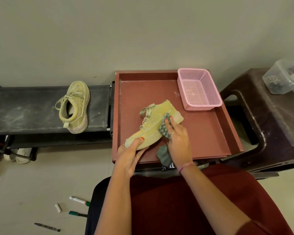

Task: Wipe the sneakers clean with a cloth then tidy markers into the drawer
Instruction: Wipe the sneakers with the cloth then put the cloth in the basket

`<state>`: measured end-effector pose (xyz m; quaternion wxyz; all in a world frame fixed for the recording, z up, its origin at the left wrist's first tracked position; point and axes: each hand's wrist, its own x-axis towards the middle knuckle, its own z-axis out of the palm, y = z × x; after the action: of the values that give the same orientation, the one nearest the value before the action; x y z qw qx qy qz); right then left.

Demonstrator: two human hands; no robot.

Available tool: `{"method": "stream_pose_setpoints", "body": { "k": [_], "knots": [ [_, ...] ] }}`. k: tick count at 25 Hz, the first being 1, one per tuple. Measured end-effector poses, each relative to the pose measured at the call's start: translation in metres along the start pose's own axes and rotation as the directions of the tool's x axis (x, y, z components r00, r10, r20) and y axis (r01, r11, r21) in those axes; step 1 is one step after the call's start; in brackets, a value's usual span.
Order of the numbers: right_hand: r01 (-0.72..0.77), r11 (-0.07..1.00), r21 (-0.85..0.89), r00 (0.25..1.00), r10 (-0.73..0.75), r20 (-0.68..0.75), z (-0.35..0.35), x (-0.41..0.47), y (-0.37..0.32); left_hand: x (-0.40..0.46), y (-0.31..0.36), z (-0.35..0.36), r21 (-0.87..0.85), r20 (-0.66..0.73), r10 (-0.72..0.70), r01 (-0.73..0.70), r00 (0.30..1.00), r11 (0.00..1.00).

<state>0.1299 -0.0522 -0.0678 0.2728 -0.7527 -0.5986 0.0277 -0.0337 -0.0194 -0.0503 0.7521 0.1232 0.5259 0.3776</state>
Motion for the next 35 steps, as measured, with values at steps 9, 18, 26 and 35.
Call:
{"method": "stream_pose_setpoints", "body": {
  "k": [9,18,26,35],
  "knots": [
    [0.192,0.966,0.172,0.981,-0.196,0.004,0.002,-0.04,-0.047,0.0,0.004,0.002,0.101,0.0,0.002,-0.002,1.0,0.995],
    [-0.149,0.975,0.166,0.989,0.151,0.005,0.003,-0.005,-0.013,-0.004,0.003,0.004,0.002,0.061,0.018,-0.018,0.998,1.0],
    [0.392,0.92,-0.008,0.916,-0.39,0.093,-0.008,-0.01,-0.025,-0.005,0.0,0.003,0.089,0.158,0.067,-0.082,0.985,0.993],
    [0.27,0.953,0.138,0.95,-0.287,0.121,-0.006,-0.027,-0.051,-0.007,0.001,0.01,0.137,0.166,0.088,-0.111,0.982,0.984]
  ]
}}
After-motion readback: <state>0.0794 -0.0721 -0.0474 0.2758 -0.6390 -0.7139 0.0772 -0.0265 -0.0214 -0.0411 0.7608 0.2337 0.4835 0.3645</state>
